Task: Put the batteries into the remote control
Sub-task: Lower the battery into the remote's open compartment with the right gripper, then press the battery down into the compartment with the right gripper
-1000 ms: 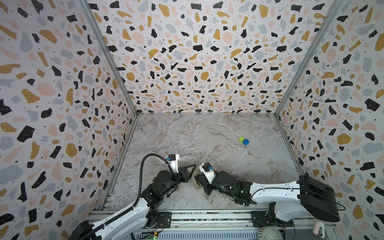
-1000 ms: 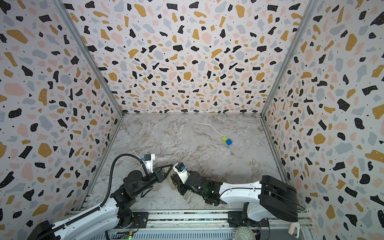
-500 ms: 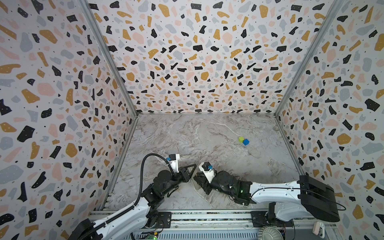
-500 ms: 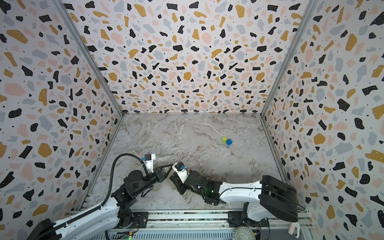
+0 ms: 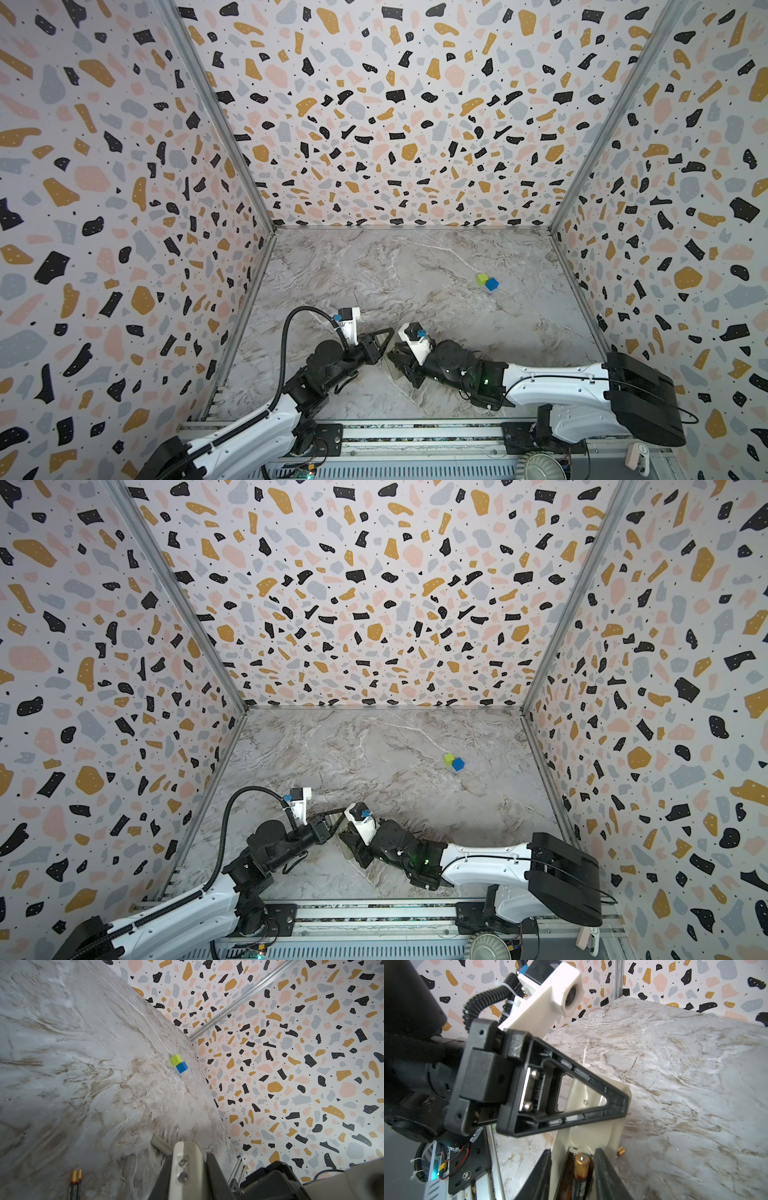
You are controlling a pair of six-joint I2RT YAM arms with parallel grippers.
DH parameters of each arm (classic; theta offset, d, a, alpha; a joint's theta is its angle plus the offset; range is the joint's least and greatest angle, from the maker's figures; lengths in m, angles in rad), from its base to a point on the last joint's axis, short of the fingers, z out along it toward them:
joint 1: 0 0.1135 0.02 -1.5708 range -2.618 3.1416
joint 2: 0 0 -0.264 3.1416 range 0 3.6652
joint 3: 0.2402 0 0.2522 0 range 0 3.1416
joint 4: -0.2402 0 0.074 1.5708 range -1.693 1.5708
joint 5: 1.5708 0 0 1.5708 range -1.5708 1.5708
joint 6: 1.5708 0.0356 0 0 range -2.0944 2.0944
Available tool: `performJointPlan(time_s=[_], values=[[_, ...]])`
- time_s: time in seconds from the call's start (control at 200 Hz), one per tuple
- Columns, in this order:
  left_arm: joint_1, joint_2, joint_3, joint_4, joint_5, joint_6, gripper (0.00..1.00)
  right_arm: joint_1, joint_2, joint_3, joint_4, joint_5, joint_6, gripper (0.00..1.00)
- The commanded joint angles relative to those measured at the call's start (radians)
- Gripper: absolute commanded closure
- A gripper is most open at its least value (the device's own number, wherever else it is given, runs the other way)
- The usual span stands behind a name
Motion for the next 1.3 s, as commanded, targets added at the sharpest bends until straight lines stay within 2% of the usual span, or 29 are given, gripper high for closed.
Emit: performJointPlan(time_s=[0.0,0.2,0.32,0.491,0.651,0.811,0.936,1.066,1.191,1.296], values=[[-0.006,-0.004,0.001,0.078,0.021,-0.006,1.0,-0.001,-0.042,0.04,-0.022,0.014,-0.02,0.61],[-0.008,-0.004,0.001,0.075,0.027,-0.004,1.0,0.015,-0.075,0.055,-0.043,0.006,-0.047,0.57],[-0.007,-0.001,0.009,0.067,0.043,0.004,1.0,0.035,-0.134,0.055,-0.104,0.014,-0.105,0.56],[-0.009,0.001,0.035,0.021,0.088,0.034,1.0,0.044,-0.281,0.055,-0.309,0.007,-0.303,0.56],[-0.01,0.013,0.071,-0.018,0.148,0.06,1.0,0.044,-0.346,0.112,-0.506,-0.067,-0.499,0.57],[-0.011,0.027,0.11,-0.058,0.21,0.079,1.0,0.044,-0.322,0.152,-0.586,-0.118,-0.66,0.53],[-0.011,0.019,0.132,-0.097,0.233,0.094,1.0,0.044,-0.26,0.215,-0.65,-0.133,-0.739,0.52],[-0.013,0.011,0.134,-0.099,0.25,0.094,1.0,0.045,-0.207,0.264,-0.702,-0.128,-0.77,0.54],[-0.013,0.008,0.122,-0.086,0.257,0.089,1.0,0.044,-0.193,0.265,-0.696,-0.145,-0.772,0.59],[-0.013,0.007,0.119,-0.087,0.263,0.091,1.0,0.047,-0.191,0.262,-0.684,-0.115,-0.76,0.63]])
